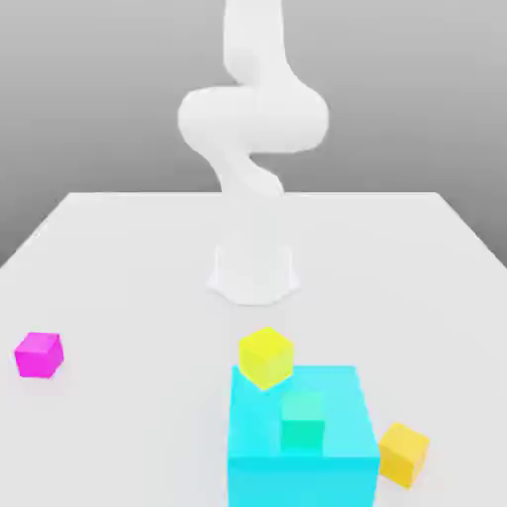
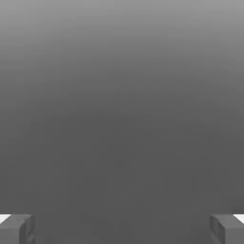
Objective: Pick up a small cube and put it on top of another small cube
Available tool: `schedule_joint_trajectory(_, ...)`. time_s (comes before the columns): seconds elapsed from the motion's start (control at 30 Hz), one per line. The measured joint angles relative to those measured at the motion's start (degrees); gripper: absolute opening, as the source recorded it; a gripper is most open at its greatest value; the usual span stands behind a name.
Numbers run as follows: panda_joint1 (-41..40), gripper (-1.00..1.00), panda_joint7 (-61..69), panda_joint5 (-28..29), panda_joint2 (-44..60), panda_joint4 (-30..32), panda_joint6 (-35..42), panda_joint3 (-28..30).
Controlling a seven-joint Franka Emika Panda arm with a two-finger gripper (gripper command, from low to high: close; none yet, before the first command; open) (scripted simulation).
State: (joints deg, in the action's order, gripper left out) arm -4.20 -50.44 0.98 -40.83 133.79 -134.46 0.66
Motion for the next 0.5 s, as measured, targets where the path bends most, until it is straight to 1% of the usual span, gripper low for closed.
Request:
schedule_joint_trajectory(0.23, -11.7, 0.00, -12.7, 2.2, 14.2, 5.7, -7.6, 2.8)
schedule_joint_trajectory(0.5, -22.3, 0.00, -25.6, 3.0, 30.0, 12.1, -16.1, 9.0)
